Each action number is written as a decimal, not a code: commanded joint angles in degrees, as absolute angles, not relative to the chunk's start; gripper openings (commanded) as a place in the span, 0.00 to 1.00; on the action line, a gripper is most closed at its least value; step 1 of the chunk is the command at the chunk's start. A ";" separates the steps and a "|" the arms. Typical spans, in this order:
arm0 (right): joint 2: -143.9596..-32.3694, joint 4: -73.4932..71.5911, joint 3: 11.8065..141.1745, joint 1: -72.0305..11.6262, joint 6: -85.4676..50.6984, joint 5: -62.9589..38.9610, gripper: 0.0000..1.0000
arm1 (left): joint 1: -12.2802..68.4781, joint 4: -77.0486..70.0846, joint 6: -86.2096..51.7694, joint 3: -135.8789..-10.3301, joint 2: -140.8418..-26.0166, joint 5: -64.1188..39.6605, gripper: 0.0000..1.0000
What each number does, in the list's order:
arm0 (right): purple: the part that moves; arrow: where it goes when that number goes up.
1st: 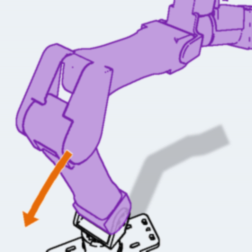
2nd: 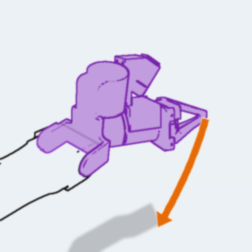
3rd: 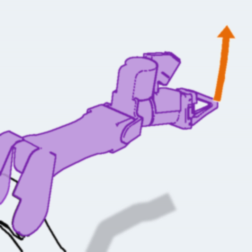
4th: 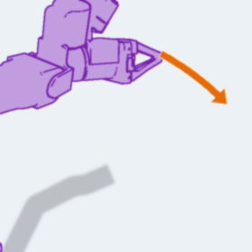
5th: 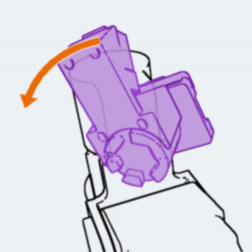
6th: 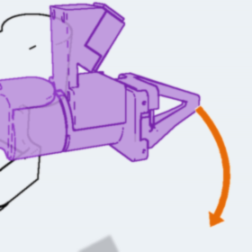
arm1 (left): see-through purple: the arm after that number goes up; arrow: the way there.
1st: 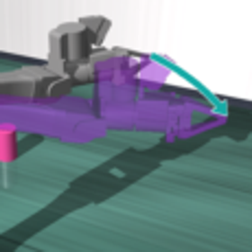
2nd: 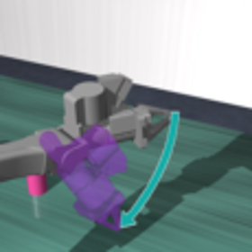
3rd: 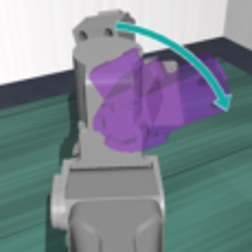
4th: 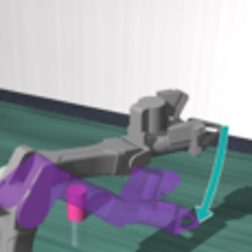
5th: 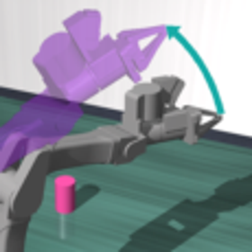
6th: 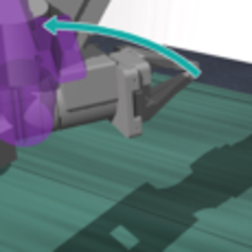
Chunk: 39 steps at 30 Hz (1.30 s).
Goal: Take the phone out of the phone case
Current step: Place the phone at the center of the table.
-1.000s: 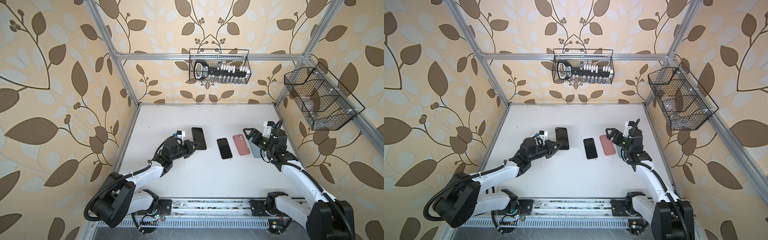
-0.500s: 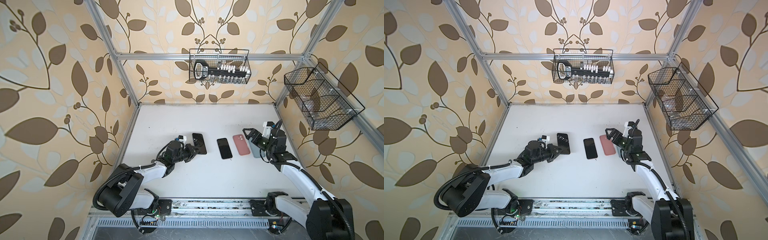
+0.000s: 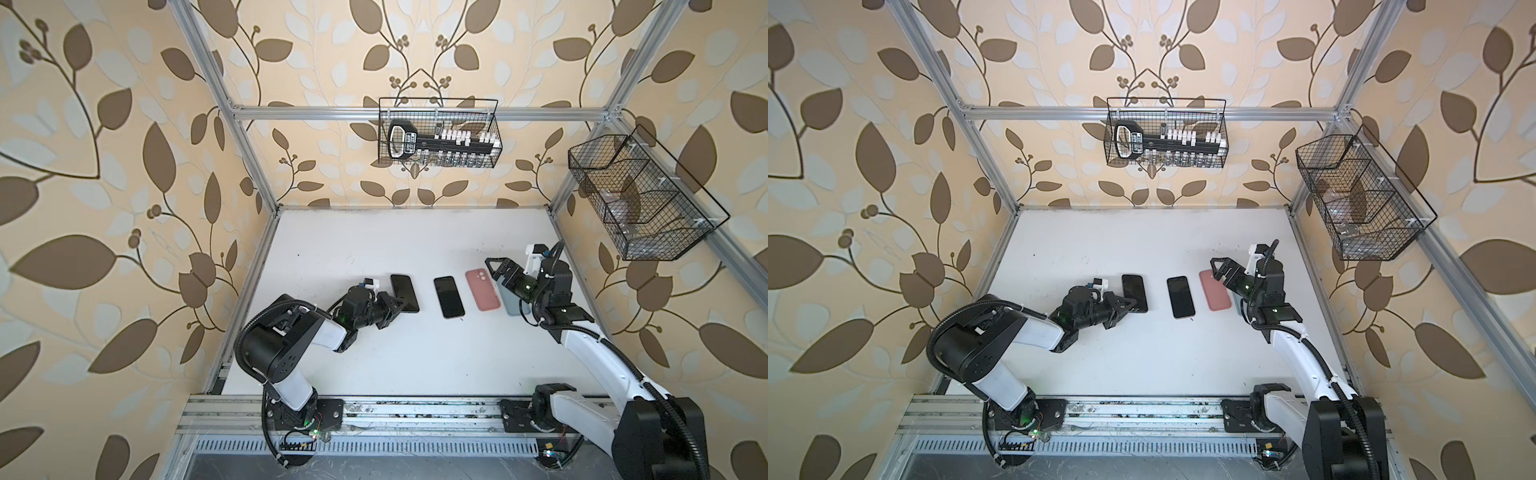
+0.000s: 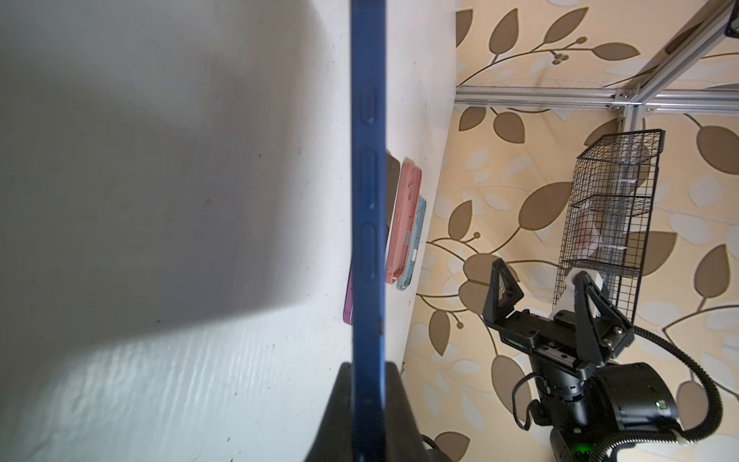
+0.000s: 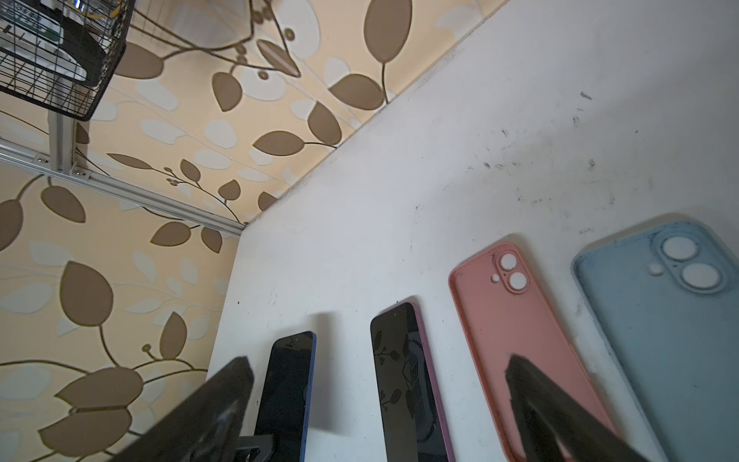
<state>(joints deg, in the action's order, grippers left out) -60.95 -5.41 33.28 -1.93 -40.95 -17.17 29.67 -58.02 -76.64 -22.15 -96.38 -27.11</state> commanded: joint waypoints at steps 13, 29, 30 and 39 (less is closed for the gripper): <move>-61.60 -6.16 32.44 -2.10 -41.19 -17.78 1.00 | 31.29 -67.83 -78.69 -22.74 -100.16 -26.81 0.00; -61.30 -6.05 32.52 -1.61 -41.13 -18.02 1.00 | 31.38 -66.53 -78.74 -22.33 -100.60 -26.19 0.08; -61.28 -6.05 32.52 -1.63 -41.11 -17.98 1.00 | 31.34 -66.61 -78.75 -22.19 -100.64 -26.11 0.09; -61.37 -6.24 32.61 -1.43 -41.13 -18.17 1.00 | 31.34 -68.79 -79.79 -21.61 -102.10 -25.83 0.23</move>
<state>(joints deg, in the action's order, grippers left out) -61.28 -5.48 33.26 -1.72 -40.95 -17.41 30.83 -63.33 -79.75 -22.06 -102.10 -26.48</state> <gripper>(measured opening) 0.998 0.226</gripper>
